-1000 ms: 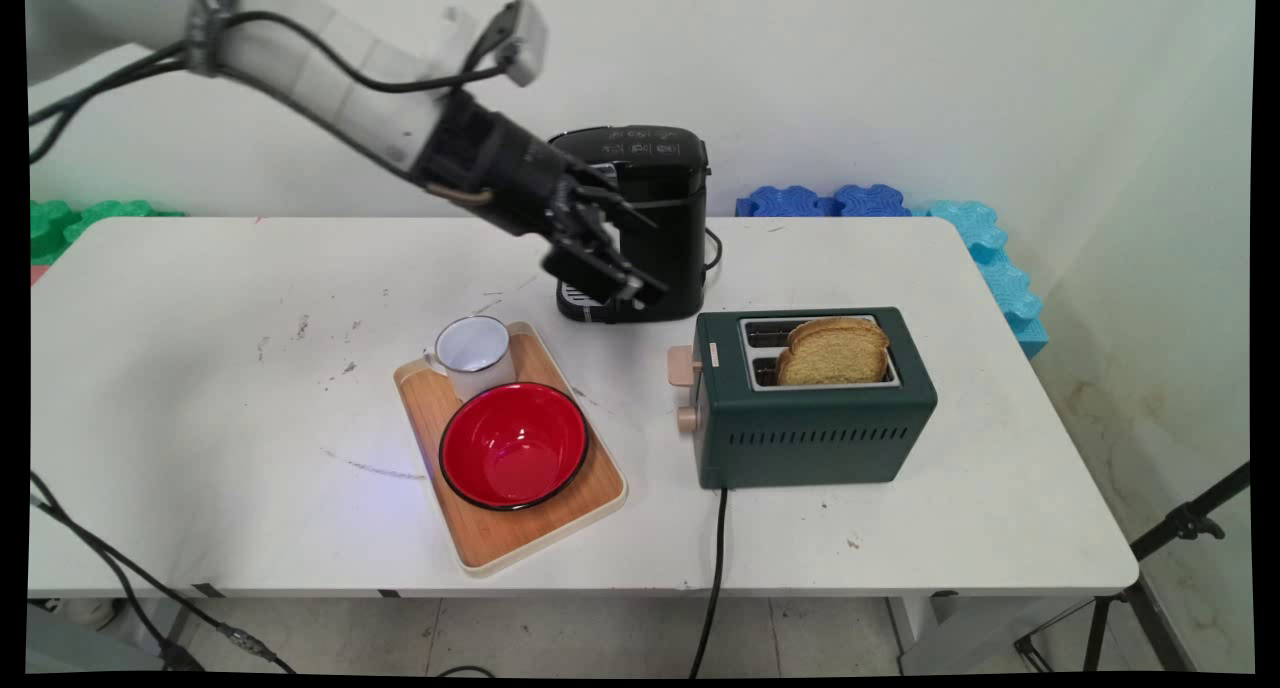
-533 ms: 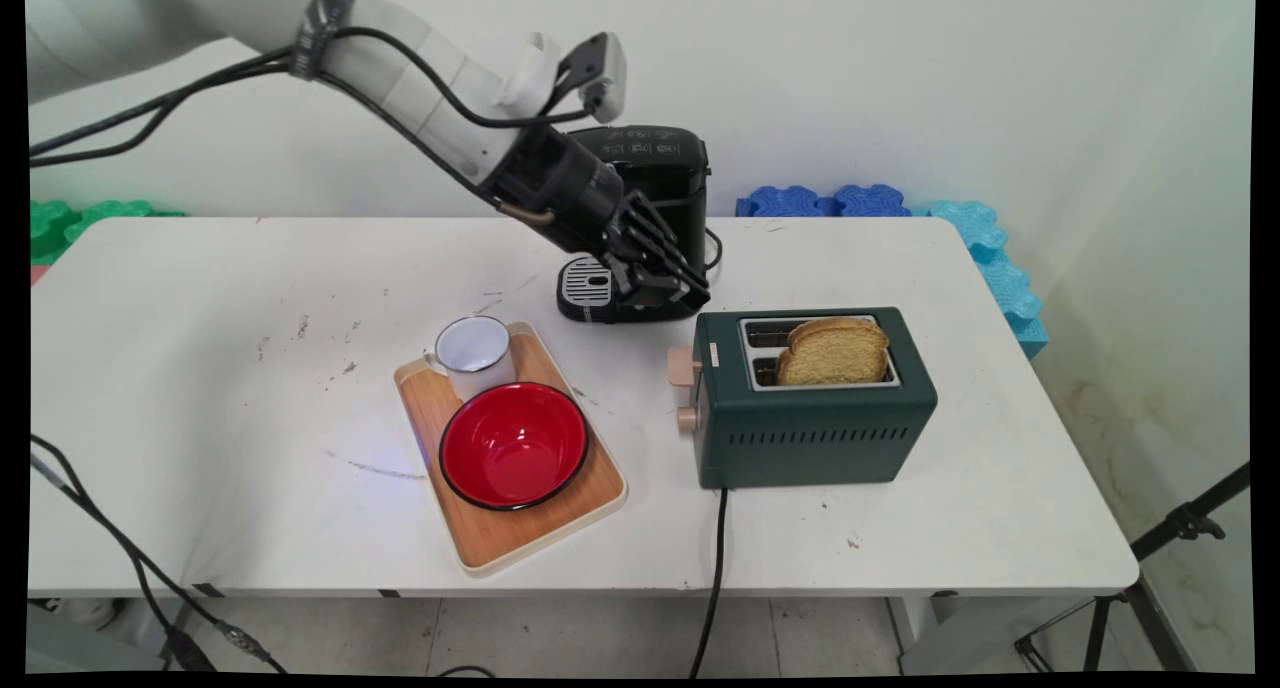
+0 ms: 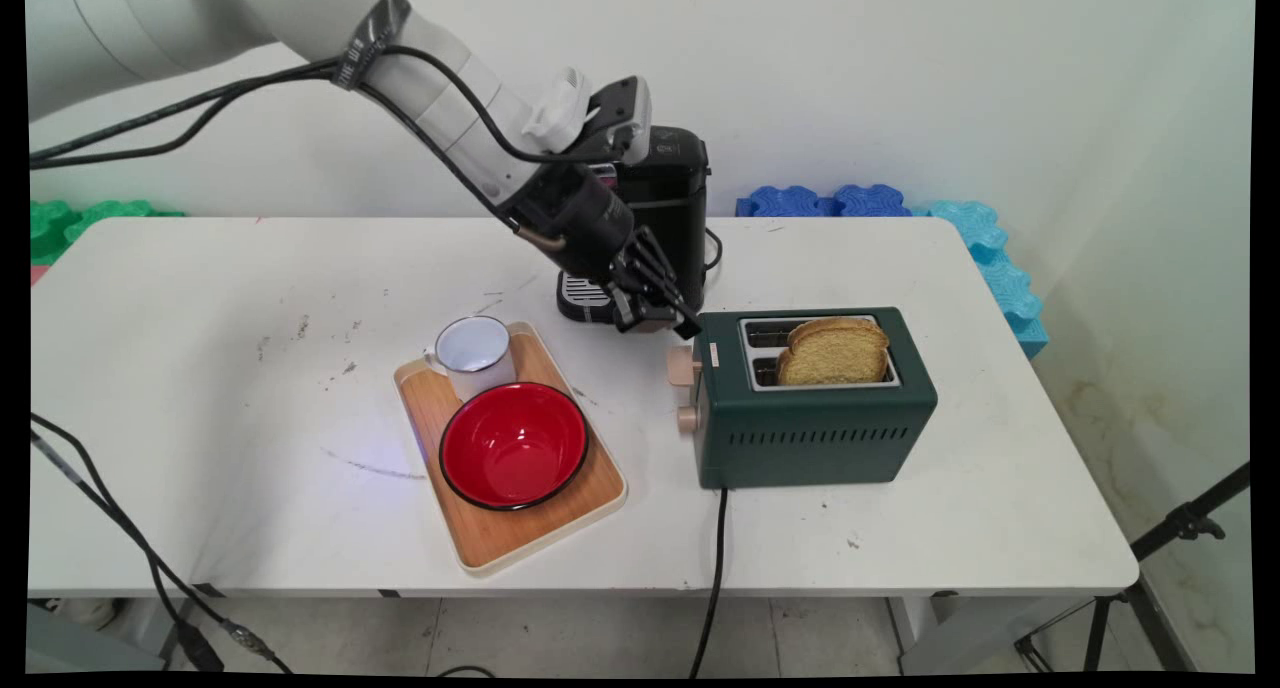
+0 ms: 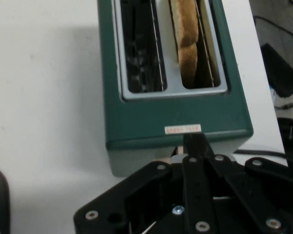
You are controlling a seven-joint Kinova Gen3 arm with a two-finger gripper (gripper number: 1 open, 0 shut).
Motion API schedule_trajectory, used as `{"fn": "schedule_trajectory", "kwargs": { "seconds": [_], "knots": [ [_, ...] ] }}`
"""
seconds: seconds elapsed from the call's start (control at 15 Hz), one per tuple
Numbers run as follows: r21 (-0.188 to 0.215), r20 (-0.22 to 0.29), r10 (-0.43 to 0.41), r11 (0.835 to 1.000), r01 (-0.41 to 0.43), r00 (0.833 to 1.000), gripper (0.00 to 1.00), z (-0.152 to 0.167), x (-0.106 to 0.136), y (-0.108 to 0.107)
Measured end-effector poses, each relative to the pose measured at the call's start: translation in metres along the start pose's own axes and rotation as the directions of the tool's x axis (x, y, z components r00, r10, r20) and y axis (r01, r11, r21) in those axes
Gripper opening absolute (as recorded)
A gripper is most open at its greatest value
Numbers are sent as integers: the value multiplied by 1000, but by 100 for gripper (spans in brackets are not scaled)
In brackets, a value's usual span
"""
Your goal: Press the toaster switch
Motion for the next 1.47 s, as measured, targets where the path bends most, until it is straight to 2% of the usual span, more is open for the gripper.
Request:
{"fn": "schedule_trajectory", "kwargs": {
  "seconds": [0.53,1.47],
  "knots": [
    [-16,71,-14,1000,15,997,0,17,-13,-3],
    [-10,52,-40,999,41,998,0,42,-19,-7]
  ]
}}
